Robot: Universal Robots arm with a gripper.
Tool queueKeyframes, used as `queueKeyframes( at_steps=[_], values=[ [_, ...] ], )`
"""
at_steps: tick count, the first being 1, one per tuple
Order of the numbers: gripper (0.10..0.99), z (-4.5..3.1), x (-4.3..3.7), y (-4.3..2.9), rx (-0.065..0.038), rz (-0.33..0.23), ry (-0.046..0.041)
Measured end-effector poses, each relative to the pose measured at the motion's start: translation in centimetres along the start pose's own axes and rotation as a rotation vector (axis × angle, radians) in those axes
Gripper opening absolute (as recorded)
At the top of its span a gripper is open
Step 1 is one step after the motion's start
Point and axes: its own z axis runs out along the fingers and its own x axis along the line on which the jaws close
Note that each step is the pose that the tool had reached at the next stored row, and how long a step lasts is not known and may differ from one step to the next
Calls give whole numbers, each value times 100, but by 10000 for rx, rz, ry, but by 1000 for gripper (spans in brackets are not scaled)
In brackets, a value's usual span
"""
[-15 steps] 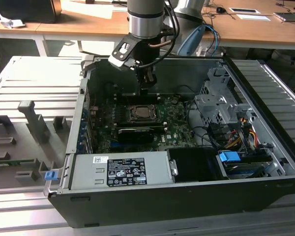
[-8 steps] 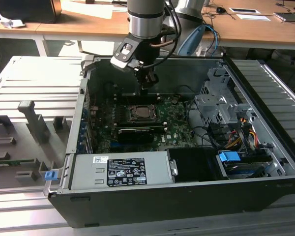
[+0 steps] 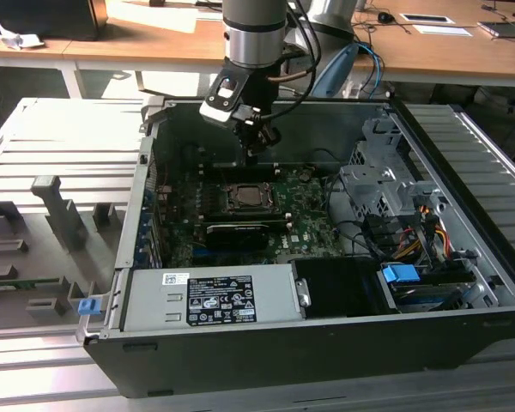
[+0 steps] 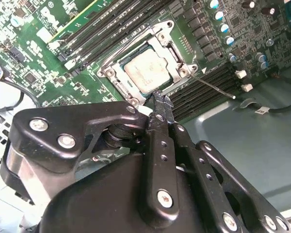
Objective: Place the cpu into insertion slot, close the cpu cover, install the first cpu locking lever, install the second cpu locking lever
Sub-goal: 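Install the first cpu locking lever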
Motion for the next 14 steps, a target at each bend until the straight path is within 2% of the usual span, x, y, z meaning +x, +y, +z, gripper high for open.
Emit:
queueKeyframes(
  at_steps=[5,14],
  values=[
    [106,0,0,0,6,-886,34],
    [106,0,0,0,12,-1870,72]
  ],
)
